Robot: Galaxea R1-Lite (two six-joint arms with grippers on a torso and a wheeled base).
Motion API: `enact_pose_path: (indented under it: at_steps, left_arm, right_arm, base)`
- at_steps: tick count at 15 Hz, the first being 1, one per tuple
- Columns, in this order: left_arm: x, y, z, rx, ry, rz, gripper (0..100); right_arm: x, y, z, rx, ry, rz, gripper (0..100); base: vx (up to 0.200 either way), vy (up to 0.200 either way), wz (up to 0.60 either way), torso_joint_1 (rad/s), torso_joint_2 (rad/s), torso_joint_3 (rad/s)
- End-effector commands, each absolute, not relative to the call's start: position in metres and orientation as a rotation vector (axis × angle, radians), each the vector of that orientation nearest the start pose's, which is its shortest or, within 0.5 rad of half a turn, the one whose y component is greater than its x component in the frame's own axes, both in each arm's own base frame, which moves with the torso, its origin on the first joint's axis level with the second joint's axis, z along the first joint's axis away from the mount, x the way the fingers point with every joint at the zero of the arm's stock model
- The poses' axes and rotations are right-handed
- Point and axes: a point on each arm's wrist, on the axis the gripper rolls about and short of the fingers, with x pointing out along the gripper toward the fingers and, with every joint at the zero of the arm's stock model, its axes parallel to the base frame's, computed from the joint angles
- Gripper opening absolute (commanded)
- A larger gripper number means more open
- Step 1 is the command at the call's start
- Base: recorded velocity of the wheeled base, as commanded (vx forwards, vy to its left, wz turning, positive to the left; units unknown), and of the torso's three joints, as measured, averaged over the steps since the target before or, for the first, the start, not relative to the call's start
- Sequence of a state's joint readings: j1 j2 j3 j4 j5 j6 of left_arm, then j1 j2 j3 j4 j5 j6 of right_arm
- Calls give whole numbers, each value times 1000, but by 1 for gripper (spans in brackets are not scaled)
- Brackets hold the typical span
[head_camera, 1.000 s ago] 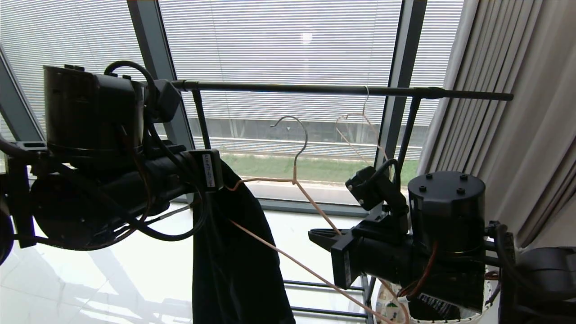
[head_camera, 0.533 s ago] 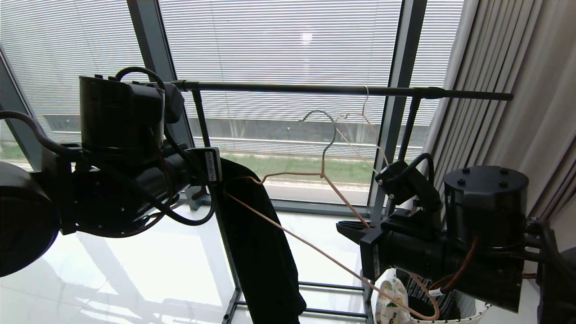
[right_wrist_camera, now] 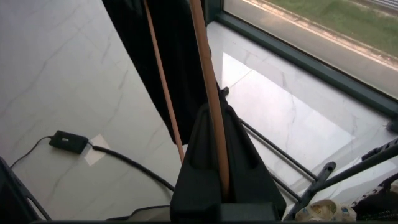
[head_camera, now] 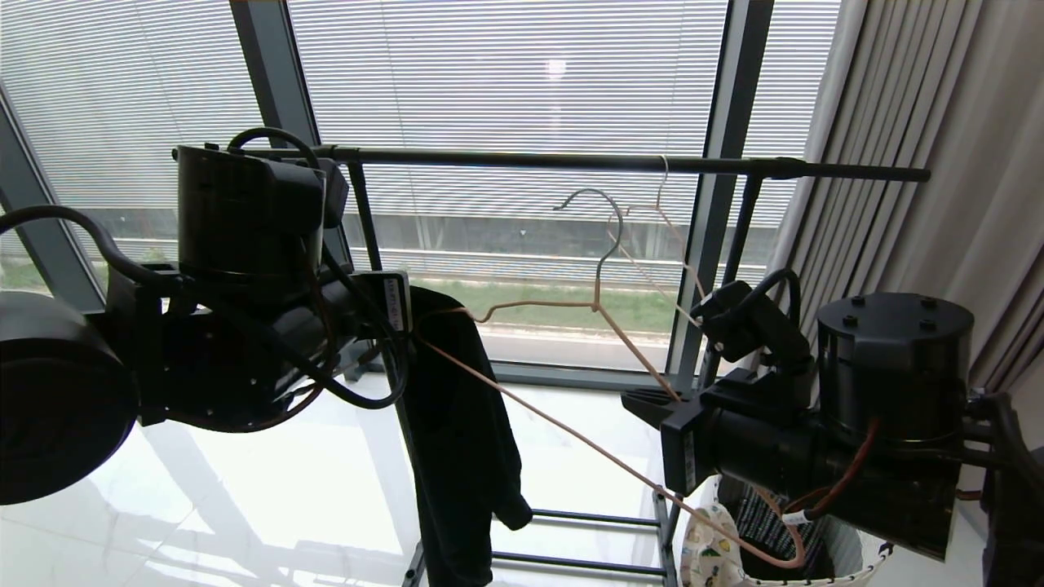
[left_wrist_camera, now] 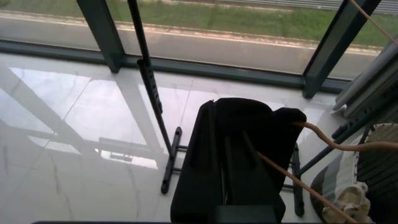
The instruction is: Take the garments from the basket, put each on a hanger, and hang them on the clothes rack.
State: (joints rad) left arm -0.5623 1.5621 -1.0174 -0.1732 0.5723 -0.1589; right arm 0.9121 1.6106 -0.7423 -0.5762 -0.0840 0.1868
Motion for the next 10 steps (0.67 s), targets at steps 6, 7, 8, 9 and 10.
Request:
enact_pose_path:
  at_steps: [6,7,8,9,10]
  left_arm:
    - [244,-139,244,37,289,67,0]
    - [245,-139,244,38,287,74,0]
    - [245,-138,244,39,283,89,0]
    - [245,-138,244,46,279,118,0]
    - [245,-138,243,50,283,124,0]
  right_arm:
    - [176,224,179,14,356,788,0]
    - [176,224,179,12,357,787,0]
    - [176,224,179,13,355,784,0]
    - [176,224,178,11,357,781,0]
    - [176,225,178,11,357,781,0]
  base:
    - [0,0,0,0,0,0]
    - [0,0,0,0,0,0]
    - [0,0,0,0,0,0]
    - [0,0,0,0,0,0]
    - [0,0,0,0,0,0]
